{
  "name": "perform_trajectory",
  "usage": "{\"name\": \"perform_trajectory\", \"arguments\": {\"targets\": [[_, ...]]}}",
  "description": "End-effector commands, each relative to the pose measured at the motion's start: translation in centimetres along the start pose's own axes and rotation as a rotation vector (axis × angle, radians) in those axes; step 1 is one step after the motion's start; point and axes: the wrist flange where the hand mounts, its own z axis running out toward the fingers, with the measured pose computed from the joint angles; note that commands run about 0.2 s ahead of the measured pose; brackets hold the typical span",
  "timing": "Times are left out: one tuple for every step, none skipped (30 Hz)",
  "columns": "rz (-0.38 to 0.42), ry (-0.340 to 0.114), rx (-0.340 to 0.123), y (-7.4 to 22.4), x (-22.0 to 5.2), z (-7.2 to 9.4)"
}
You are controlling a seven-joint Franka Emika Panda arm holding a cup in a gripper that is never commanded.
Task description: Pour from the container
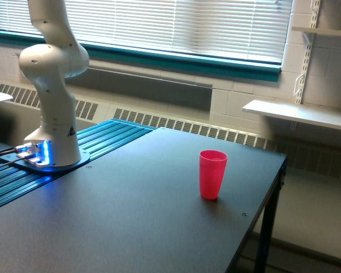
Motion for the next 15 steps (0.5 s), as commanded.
{"name": "perform_trajectory", "arguments": {"targets": [[0.125, -0.074, -0.053, -0.3, -0.1, 0.6], [0.130, -0.092, -0.063, -0.3, -0.3, 0.7], [0.127, -0.109, -0.072, -0.3, -0.5, 0.8], [0.108, -0.126, -0.080, -0.3, -0.8, 0.9], [0.095, -0.143, -0.086, -0.4, -1.0, 1.0], [0.094, -0.159, -0.099, -0.3, -1.1, 1.0], [0.072, -0.176, -0.109, -0.2, -1.4, 1.1], [0.059, -0.192, -0.117, -0.3, -1.6, 1.1], [0.066, -0.206, -0.130, -0.2, -1.7, 1.1], [0.082, -0.219, -0.148, 0.1, -1.8, 1.2], [0.070, -0.232, -0.162, 0.4, -2.0, 1.2], [0.040, -0.249, -0.174, 0.5, -2.3, 1.2], [0.035, -0.264, -0.186, 0.5, -2.5, 1.2], [0.060, -0.278, -0.206, 0.9, -2.7, 1.2], [0.068, -0.292, -0.224, 1.2, -2.9, 1.1]]}}
